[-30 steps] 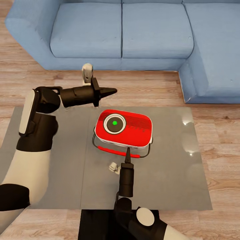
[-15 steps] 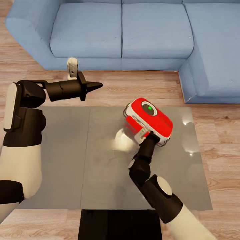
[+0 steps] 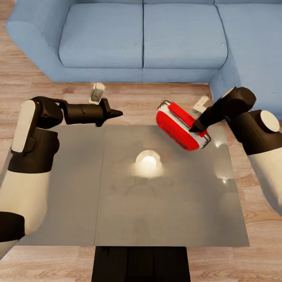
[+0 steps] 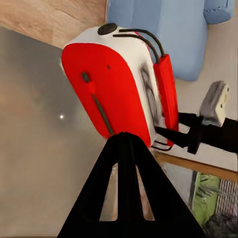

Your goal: Turn on the radio receiver that's on the table in the living room.

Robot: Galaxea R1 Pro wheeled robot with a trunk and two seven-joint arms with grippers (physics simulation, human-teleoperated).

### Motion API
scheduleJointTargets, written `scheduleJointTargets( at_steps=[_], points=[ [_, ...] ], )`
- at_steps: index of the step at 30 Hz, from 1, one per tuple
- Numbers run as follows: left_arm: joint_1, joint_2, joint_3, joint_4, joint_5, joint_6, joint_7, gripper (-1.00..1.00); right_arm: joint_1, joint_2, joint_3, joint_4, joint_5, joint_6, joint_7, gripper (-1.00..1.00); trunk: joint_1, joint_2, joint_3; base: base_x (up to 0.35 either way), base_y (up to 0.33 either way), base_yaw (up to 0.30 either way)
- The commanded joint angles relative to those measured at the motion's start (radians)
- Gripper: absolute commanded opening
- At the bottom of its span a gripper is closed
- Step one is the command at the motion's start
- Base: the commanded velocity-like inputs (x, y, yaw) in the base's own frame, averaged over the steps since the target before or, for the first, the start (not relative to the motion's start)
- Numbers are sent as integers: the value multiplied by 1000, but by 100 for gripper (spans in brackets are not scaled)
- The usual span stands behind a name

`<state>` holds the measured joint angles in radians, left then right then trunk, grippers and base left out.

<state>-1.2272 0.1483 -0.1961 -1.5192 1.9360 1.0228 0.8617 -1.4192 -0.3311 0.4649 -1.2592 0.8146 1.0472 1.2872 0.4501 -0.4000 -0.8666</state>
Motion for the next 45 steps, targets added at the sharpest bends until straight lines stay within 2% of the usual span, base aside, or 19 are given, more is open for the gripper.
scheduleJointTargets(
  at_steps=[1,2,3,6,8,14,37,45],
  points=[
    [0,0,-17,4,-12,1,0,-100,-9,-11,-1,11,-31,0,30,-100,0,0,0,0,0,0],
    [0,0,-50,10,-24,3,0,-100,-18,-23,-1,21,-145,0,60,-100,0,0,0,0,0,0],
    [0,0,-64,11,-27,4,-1,-100,-20,-26,-1,22,-199,0,67,-100,0,0,0,0,0,0],
    [0,-1,-87,12,-30,5,-2,-100,-23,-37,-1,16,-288,0,76,-100,0,0,0,0,0,0],
    [0,-2,-92,11,-30,5,-3,-100,-23,-41,-1,14,-304,0,78,-100,0,0,0,0,0,0],
    [0,-3,-97,12,-32,3,-4,-100,-24,-46,-1,12,-321,0,79,-100,0,0,0,0,0,0],
    [0,-8,-97,11,-32,-7,-6,-100,-23,-49,11,-17,-320,0,76,-100,0,0,0,0,0,0],
    [0,-8,-97,11,-32,-8,-6,-100,-23,-64,7,-17,-322,0,72,-100,0,0,0,0,0,0]
  ],
)
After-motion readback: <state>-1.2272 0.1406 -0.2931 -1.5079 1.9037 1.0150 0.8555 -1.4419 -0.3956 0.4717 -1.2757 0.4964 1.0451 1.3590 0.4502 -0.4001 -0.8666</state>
